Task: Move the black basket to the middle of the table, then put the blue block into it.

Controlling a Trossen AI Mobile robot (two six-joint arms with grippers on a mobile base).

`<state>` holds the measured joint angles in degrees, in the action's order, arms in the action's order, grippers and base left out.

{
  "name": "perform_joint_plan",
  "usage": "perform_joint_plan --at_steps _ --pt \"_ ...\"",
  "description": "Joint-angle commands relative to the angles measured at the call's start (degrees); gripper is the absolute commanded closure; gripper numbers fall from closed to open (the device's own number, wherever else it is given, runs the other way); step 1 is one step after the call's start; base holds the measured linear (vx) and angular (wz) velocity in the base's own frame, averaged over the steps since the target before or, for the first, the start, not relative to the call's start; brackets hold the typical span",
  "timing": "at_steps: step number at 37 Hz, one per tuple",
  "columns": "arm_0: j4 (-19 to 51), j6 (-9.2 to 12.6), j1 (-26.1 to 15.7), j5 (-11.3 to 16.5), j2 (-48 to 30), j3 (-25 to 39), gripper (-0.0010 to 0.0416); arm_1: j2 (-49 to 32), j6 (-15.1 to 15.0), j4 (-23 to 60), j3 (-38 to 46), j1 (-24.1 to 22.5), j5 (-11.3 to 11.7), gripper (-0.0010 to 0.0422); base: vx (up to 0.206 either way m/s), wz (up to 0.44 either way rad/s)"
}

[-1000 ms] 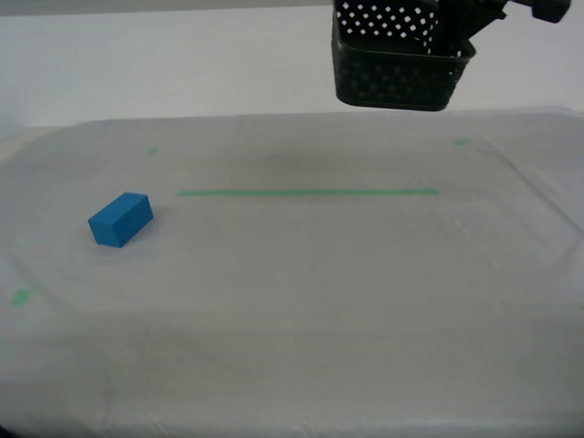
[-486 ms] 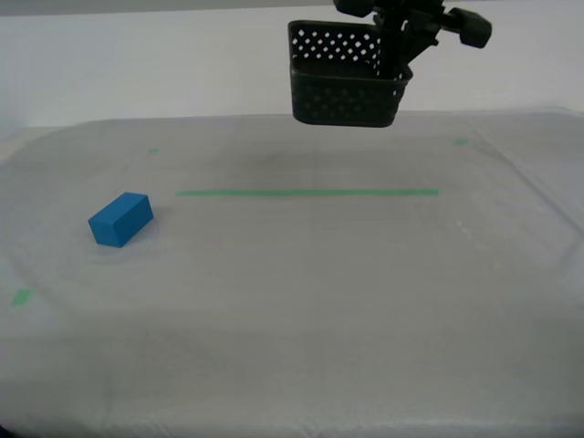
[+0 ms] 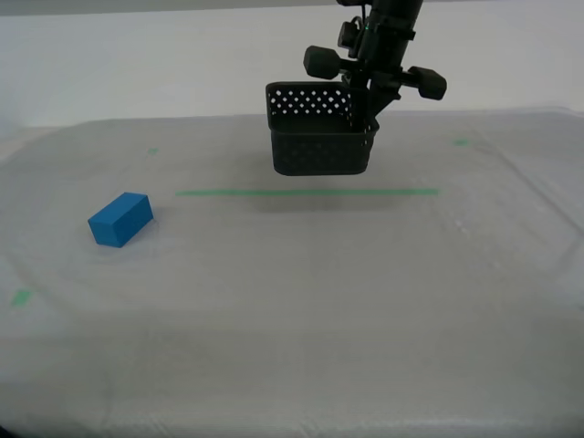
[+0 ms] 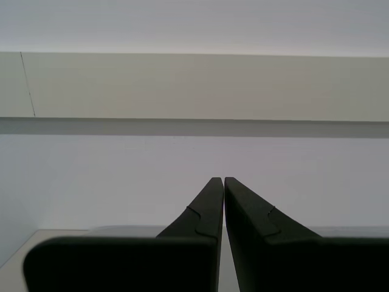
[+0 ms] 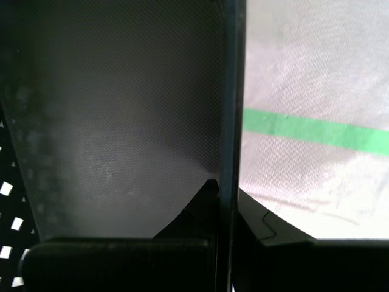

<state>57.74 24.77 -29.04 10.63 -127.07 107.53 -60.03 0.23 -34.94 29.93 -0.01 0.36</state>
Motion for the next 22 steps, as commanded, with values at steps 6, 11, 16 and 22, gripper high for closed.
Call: perform_joint_plan --at_steps 6,11,16,22 --pt "-5.11 1.40 -0.02 -0.17 -4.02 -0.46 0.0406 0.00 -0.09 -0.28 0.02 0.00 0.04 0.0412 0.000 0.000" --pt "-6.64 1.88 -0.04 -0.28 -6.78 -0.55 0.0406 0.00 -0.07 -0.28 0.04 0.00 0.04 0.0412 0.000 0.000" --pt "-9.53 2.05 -0.09 -1.55 -8.68 -0.66 0.0406 0.00 -0.07 -0.31 0.02 0.00 0.04 0.0412 0.000 0.000" --pt "-11.93 2.38 -0.13 -3.72 -9.49 -0.66 0.0406 0.00 -0.07 -0.28 0.04 -0.02 0.04 0.0412 0.000 0.000"
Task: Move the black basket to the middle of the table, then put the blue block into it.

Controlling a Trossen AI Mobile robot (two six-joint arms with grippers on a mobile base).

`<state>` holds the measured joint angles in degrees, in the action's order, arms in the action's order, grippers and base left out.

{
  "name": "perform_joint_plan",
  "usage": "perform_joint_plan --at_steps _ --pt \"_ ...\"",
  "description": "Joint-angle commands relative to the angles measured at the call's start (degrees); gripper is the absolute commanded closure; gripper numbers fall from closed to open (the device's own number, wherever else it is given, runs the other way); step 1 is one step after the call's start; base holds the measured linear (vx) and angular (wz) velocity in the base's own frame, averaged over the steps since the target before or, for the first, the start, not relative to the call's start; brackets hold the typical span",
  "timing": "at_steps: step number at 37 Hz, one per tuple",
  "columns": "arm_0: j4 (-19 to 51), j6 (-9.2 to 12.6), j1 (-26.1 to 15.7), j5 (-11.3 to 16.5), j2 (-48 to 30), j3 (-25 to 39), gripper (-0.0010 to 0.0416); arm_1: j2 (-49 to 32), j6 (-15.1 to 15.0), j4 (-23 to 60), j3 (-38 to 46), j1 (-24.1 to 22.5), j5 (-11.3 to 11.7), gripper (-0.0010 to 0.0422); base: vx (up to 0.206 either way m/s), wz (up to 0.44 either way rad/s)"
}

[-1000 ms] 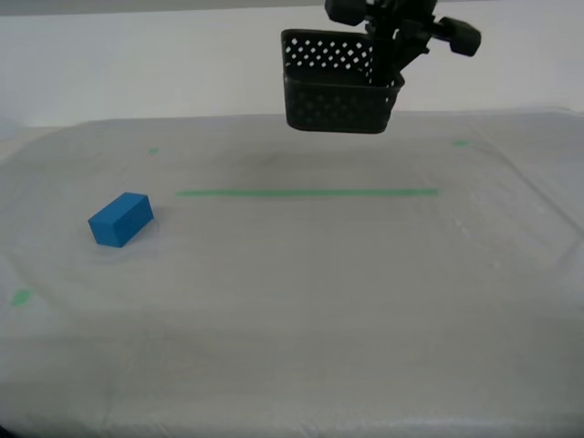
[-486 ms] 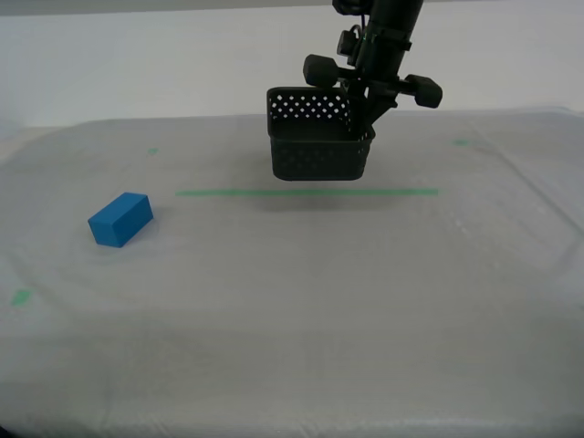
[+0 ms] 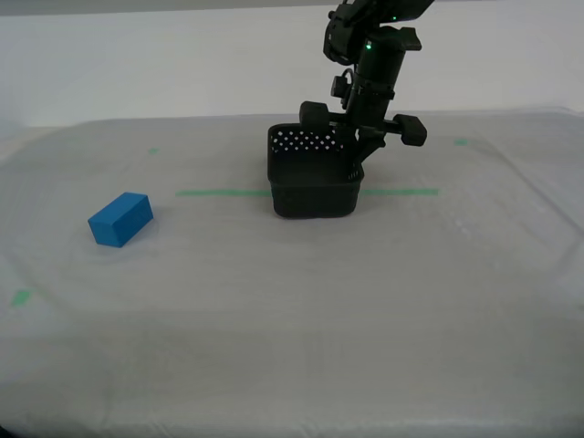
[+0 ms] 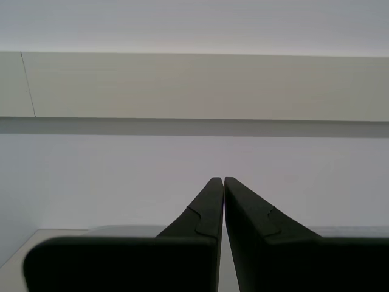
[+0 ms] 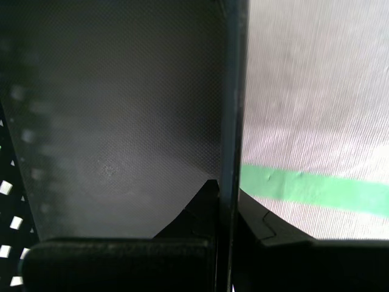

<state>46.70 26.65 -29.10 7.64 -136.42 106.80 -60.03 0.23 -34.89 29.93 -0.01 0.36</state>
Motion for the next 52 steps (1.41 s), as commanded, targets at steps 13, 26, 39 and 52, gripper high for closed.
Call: perform_joint_plan --at_steps 13,26,39,52 --pt "-3.02 1.81 -0.07 -2.12 -0.11 0.04 0.0406 0.00 -0.07 -0.33 0.04 0.00 0.04 0.0412 0.000 0.000" --pt "-1.16 1.92 -0.11 -2.14 -0.13 0.02 0.0406 0.00 -0.09 -0.33 0.07 -0.02 0.04 0.0412 0.000 0.000" --pt "0.07 1.88 -0.17 -1.90 -0.13 0.00 0.0403 0.00 -0.07 -0.33 0.04 -0.02 0.04 0.0412 0.000 0.000" --pt "0.07 1.88 -0.11 -1.84 -0.13 0.00 0.0402 0.00 -0.07 -0.33 0.04 -0.02 0.04 0.0412 0.000 0.000"
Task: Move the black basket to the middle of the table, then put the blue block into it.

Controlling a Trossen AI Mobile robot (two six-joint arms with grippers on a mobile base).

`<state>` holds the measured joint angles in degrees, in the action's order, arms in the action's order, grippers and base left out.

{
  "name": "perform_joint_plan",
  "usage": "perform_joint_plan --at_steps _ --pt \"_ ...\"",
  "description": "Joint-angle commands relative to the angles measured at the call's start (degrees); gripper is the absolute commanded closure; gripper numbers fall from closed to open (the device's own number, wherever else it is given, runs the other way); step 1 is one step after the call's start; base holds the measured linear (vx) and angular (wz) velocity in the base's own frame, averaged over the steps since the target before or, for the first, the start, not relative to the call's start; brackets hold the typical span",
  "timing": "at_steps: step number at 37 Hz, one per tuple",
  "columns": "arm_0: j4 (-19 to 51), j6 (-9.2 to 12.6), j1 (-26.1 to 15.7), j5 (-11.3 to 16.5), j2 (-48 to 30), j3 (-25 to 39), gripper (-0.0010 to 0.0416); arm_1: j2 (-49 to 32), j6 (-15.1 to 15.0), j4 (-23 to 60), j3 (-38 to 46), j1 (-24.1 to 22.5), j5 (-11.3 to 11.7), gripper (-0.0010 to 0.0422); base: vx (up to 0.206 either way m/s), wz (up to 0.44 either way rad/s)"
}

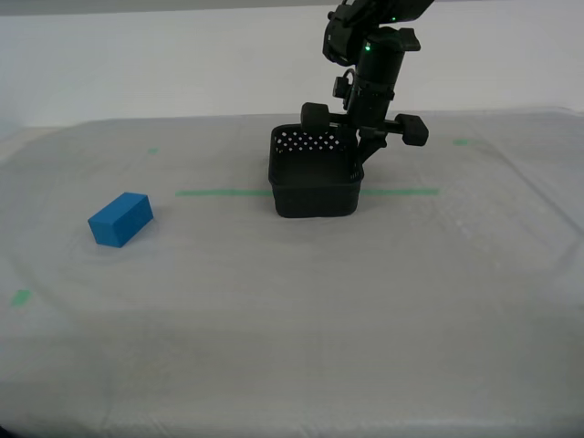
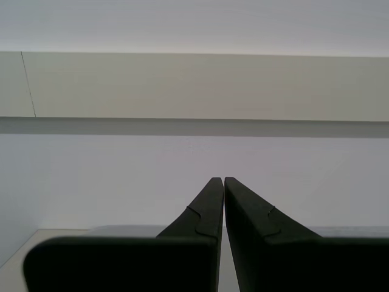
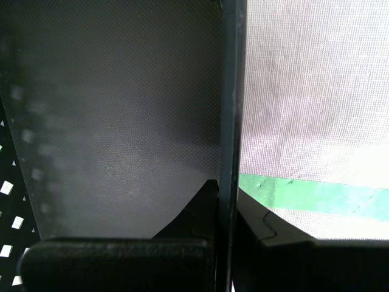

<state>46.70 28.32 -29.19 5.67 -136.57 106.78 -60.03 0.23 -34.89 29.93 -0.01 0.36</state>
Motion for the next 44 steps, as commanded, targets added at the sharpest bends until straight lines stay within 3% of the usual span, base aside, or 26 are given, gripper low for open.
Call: perform_joint_plan --at_steps 1,7,13,34,44 --pt "0.07 0.22 -0.02 0.13 0.02 0.02 0.0402 0.00 -0.07 -0.33 0.04 0.00 0.04 0.0412 0.000 0.000" --pt "-0.04 0.22 -0.02 0.11 0.02 0.02 0.0393 0.00 -0.07 -0.33 0.04 0.00 0.04 0.0412 0.000 0.000" --pt "-0.11 -0.26 -0.02 0.22 0.02 0.02 0.0337 0.00 -0.09 -0.33 0.04 -0.02 0.04 0.0412 0.000 0.000" --pt "-0.02 -0.90 -0.13 0.28 0.26 0.02 -0.0002 0.00 -0.07 -0.33 0.04 -0.02 0.04 0.0412 0.000 0.000" --pt "0.00 -1.97 -0.13 0.46 1.14 0.02 0.0066 0.00 -0.07 -0.33 0.04 -0.02 0.04 0.0412 0.000 0.000"
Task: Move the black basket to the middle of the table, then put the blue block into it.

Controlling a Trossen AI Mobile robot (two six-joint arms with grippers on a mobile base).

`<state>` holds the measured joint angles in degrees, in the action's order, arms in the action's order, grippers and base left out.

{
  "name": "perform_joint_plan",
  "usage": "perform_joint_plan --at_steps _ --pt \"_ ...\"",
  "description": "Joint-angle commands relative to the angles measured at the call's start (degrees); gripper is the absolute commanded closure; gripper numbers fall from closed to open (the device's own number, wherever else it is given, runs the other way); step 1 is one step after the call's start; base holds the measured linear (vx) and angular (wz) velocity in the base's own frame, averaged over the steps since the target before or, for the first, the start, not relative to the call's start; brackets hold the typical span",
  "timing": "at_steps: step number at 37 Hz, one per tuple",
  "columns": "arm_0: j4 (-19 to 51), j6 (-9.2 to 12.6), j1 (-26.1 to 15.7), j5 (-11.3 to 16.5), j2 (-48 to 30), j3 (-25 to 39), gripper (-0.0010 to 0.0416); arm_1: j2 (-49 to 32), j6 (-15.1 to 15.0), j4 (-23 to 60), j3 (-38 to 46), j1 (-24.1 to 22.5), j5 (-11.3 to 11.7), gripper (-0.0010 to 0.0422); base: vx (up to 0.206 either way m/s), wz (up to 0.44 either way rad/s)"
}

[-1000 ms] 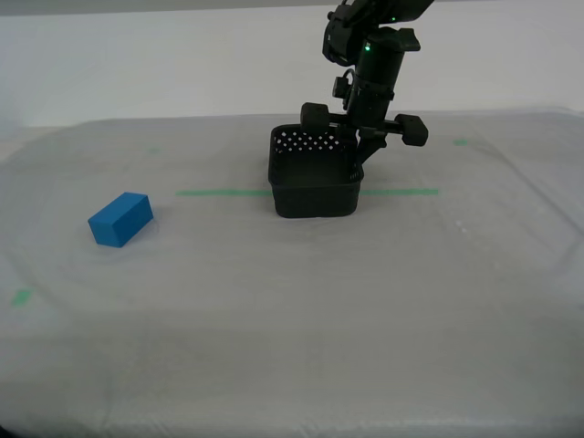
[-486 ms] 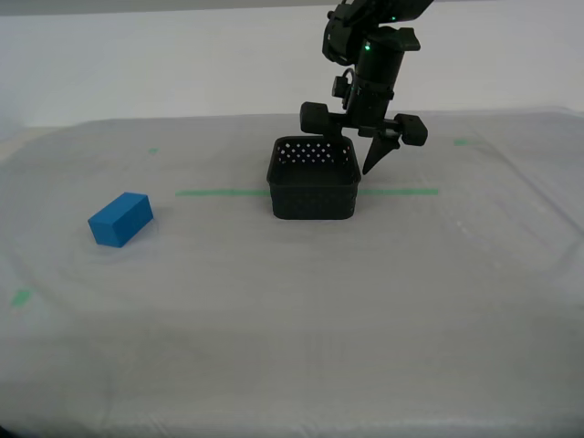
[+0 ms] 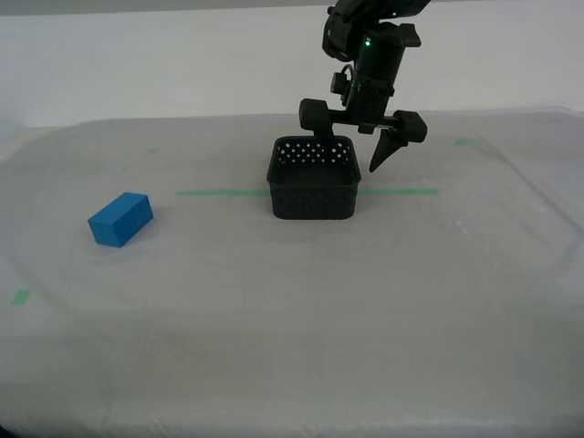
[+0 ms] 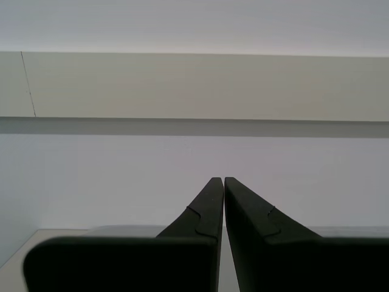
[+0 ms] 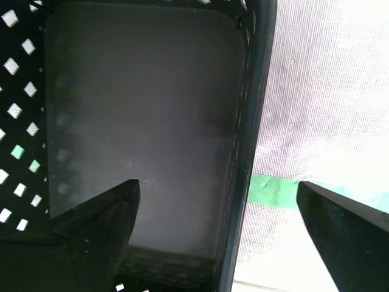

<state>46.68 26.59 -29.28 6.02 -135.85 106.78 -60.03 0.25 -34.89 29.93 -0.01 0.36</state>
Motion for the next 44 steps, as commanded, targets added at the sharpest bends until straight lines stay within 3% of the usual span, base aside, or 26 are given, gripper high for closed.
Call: perform_joint_plan --at_steps 1,12,21,30,44 --pt "0.02 -0.28 -0.04 0.11 0.55 0.09 0.0069 0.00 -0.09 -0.33 0.04 -0.02 0.04 0.0412 0.000 0.000" --pt "1.03 -2.14 -0.07 0.11 0.83 1.79 0.0081 0.00 -0.11 -0.33 0.04 -0.02 0.04 0.0412 0.000 0.000" --pt "3.63 -3.52 -0.09 0.13 0.83 5.31 0.0047 0.00 -0.09 -0.33 0.04 0.00 0.04 0.0412 0.000 0.000" --pt "7.43 -6.88 -0.09 0.11 0.83 9.35 0.0009 0.00 -0.11 -0.33 0.04 0.00 0.04 0.0412 0.000 0.000" --pt "9.44 -8.90 0.13 -0.44 2.23 11.43 0.0007 0.00 -0.09 -0.35 0.04 0.00 0.04 0.0412 0.000 0.000"
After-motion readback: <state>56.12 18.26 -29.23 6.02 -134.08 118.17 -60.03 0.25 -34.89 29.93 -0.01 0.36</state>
